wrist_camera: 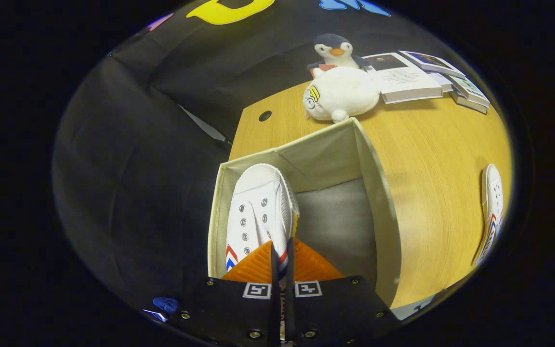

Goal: Open the storage box then place both shoes into the box .Put the left shoe in first, then the right shoe, with the right side of both shoes facing outward in a uniform manner.

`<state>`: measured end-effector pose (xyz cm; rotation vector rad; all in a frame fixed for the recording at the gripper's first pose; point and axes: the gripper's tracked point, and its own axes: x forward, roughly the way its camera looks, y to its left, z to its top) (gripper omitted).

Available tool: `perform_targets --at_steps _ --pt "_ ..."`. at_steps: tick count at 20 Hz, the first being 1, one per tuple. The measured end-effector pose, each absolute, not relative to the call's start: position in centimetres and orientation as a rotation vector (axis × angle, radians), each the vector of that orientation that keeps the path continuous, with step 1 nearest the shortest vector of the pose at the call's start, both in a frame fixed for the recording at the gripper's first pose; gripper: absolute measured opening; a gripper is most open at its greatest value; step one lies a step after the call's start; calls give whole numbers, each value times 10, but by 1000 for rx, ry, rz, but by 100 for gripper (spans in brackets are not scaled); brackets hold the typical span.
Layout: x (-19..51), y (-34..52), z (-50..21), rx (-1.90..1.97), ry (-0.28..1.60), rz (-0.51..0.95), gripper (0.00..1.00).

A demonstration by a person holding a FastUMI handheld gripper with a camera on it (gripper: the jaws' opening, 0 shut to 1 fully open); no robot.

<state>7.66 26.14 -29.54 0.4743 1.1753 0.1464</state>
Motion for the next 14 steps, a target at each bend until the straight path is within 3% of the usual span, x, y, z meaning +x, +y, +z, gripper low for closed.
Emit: perform_targets --at_steps 7,8,10,14 --pt "76 269 -321 469 1204 120 4" --pt "75 274 -321 481 1198 136 9" --pt "78 285 -309 544 1164 185 25" --pt "79 289 -284 507 1118 243 98"
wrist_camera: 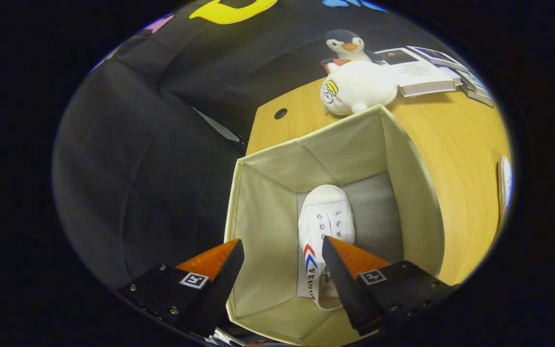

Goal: Open the storage box then place both shoes into the box .Put the left shoe in first, then the right shoe, with the right side of both shoes facing outward in a uniform manner.

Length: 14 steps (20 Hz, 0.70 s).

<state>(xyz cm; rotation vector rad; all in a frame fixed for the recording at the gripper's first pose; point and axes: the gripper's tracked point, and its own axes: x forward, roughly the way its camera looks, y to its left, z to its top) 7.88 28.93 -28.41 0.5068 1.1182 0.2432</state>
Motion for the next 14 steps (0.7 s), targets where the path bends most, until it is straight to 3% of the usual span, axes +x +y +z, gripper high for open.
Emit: perform_targets --at_steps 14 --pt "73 205 -206 385 941 291 98"
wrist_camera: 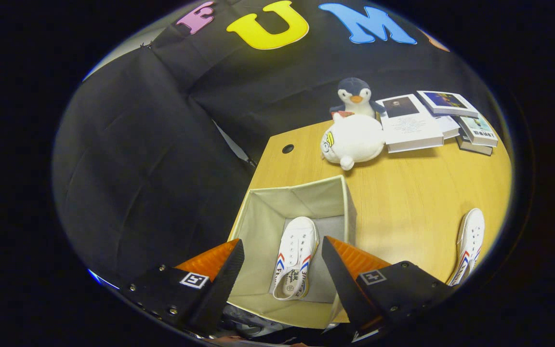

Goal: Open the storage box then place both shoes into the box .Put the left shoe in first, then the right shoe, with the right side of both shoes facing outward in a uniform manner.

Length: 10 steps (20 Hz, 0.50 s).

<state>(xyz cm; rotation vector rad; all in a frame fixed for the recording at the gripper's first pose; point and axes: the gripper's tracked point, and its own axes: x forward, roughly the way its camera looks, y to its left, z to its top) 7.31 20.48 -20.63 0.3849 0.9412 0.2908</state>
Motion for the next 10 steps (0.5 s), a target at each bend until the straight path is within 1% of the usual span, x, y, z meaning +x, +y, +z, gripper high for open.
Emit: perform_targets --at_steps 10 --pt "63 105 -198 324 893 201 98"
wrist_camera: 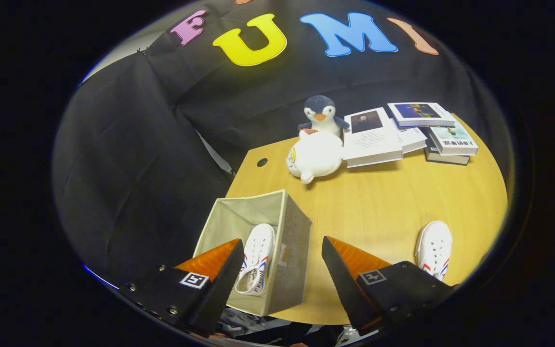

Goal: Open the storage box then place both shoes into the box .Put the left shoe in first, then the right shoe, with the right side of both shoes facing outward in a uniform manner.

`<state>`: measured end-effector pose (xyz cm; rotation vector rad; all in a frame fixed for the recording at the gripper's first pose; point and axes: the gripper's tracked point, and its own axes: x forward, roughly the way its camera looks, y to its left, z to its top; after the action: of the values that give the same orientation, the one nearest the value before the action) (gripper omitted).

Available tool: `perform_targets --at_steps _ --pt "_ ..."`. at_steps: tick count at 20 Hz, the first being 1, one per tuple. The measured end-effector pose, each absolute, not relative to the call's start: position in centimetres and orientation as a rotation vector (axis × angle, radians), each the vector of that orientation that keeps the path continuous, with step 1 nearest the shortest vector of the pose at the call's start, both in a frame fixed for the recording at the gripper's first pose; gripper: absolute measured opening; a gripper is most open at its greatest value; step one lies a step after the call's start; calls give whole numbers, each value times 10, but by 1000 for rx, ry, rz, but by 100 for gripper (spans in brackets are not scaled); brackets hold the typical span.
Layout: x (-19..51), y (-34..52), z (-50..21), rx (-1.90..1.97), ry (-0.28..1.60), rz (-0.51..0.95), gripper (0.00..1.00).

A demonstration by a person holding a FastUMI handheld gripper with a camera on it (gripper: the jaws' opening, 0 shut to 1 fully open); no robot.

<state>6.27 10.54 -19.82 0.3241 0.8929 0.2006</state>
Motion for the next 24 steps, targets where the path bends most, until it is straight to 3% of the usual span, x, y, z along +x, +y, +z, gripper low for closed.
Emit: perform_targets --at_steps 13,24 --pt "42 -38 -214 215 919 15 98" --pt "6 -130 -271 162 1044 -106 98"
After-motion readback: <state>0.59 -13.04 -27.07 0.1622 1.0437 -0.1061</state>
